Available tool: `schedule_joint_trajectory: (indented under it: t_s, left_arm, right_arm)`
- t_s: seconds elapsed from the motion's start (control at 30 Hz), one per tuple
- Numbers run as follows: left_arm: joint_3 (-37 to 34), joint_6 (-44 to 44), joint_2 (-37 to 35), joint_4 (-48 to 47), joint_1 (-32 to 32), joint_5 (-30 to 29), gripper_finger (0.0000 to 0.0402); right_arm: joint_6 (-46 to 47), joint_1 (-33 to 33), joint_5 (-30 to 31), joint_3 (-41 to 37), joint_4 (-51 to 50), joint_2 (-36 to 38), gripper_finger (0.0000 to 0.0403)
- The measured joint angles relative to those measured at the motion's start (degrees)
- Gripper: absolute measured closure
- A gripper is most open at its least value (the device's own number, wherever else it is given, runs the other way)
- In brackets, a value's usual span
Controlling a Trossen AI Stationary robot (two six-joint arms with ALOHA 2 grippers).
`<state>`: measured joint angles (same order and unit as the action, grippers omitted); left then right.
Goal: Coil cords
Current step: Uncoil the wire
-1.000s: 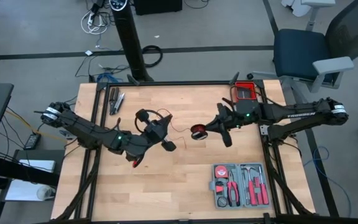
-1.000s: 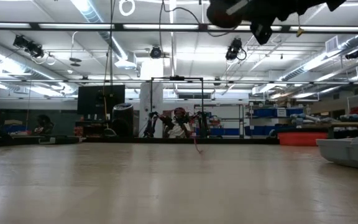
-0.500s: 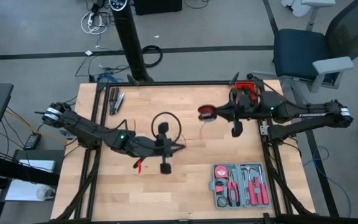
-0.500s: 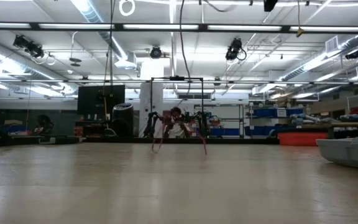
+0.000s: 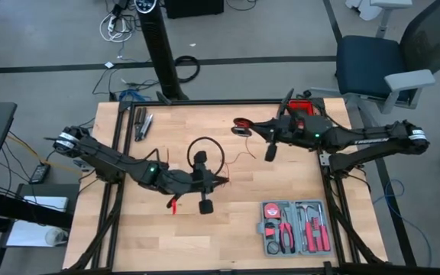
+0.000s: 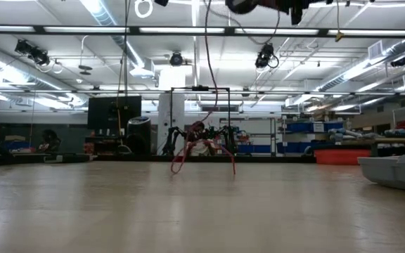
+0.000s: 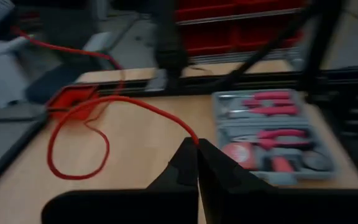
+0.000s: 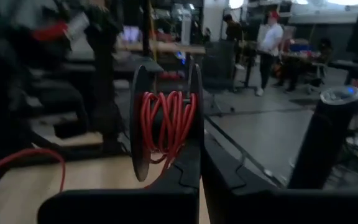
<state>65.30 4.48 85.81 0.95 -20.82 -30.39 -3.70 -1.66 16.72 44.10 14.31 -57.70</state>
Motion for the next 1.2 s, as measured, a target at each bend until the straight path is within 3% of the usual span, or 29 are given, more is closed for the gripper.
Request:
schedule_joint_trajectory:
  t_s: [0.2, 0.4, 0.57, 0.63, 0.9, 1.2]
  left_arm:
    - [0.0, -1.1, 3.3, -0.1, 0.3, -5.4, 0.0354]
    - [0.4, -4.0, 4.0, 3.5, 1.8, -5.0, 0.0271]
    - [2.6, -7.4, 4.0, 4.9, 2.4, -5.6, 0.0225]
    - [2.9, -8.8, 3.9, 4.9, 2.6, -5.9, 0.022]
    - [2.9, -11.8, 3.9, 4.1, 3.5, -7.4, 0.0219]
    - [2.9, -7.2, 3.9, -12.5, 4.0, -7.2, 0.0214]
  right_arm:
    - [0.4, -1.6, 0.4, 0.0, -2.5, -3.4, 0.0401]
    - [1.4, -1.9, 6.6, 0.0, -10.3, -4.6, 0.0401]
    - [4.3, -1.3, 7.7, 0.0, -13.7, -4.5, 0.0401]
    - [5.1, -0.3, 8.6, 0.0, -14.5, -4.5, 0.0401]
    - [4.9, 4.7, 21.5, 0.0, -19.8, -3.7, 0.0401]
    - [3.1, 6.8, 22.6, 0.0, -20.1, 3.4, 0.0401]
